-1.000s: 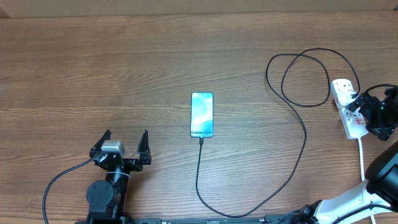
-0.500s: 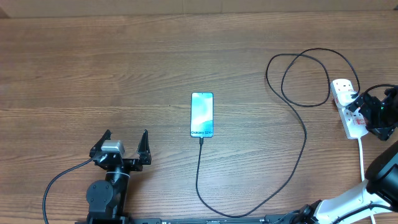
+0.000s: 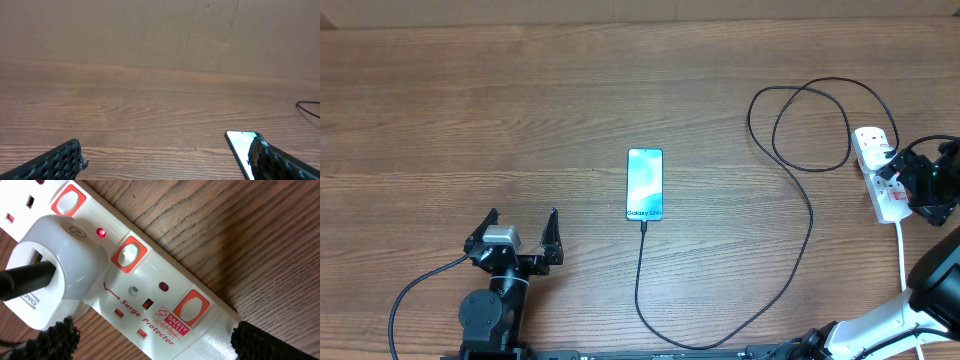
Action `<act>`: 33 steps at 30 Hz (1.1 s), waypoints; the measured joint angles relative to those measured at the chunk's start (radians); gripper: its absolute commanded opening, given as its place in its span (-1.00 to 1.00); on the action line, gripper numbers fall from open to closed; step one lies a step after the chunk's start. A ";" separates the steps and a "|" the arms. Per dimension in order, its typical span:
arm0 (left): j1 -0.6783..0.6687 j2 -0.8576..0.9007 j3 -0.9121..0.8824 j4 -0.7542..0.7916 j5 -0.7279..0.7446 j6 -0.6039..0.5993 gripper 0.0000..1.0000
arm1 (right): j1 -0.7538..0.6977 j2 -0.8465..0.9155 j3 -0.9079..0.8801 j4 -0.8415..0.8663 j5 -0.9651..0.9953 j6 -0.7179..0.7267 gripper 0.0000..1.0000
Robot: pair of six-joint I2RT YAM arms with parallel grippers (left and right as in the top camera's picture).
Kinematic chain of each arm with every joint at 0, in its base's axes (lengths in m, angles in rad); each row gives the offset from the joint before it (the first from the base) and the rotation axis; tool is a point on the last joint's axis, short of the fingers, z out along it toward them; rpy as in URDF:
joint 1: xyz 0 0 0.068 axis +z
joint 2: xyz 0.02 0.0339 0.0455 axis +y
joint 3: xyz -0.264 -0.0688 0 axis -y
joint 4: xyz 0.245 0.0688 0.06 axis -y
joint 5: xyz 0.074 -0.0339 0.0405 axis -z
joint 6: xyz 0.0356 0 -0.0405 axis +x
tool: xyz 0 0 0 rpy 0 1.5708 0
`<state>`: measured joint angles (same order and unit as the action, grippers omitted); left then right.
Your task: Plug charger to phone and switch on socket
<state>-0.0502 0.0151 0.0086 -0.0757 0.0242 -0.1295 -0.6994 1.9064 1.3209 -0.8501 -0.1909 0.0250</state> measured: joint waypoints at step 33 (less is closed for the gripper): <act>0.000 0.000 0.000 0.000 0.000 0.000 0.99 | 0.048 -0.682 0.000 0.003 -0.002 0.000 1.00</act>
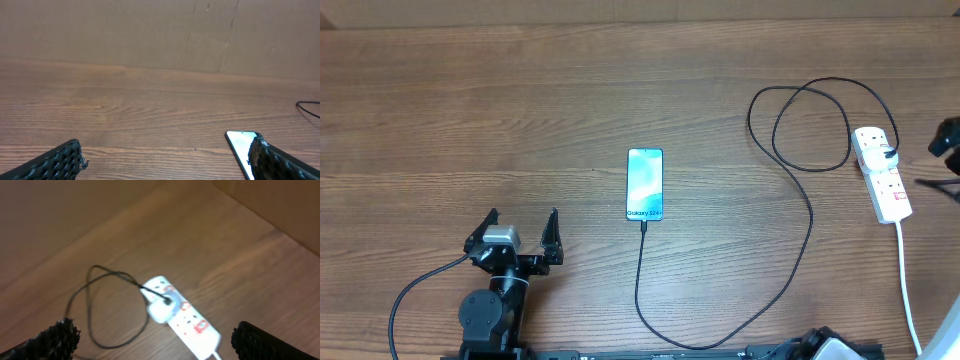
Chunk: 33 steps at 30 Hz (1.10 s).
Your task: Plug charger to phone and switch on socket
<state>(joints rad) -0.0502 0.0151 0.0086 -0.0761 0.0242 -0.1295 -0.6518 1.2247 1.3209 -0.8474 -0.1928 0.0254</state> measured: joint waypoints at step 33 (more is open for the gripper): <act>0.000 0.000 0.000 0.000 0.000 0.003 0.99 | 0.478 -0.161 -0.832 0.729 -0.187 -0.081 1.00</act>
<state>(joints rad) -0.0502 0.0151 0.0086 -0.0761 0.0242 -0.1268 -0.1741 1.0641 0.4889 -0.1181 -0.3801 -0.0555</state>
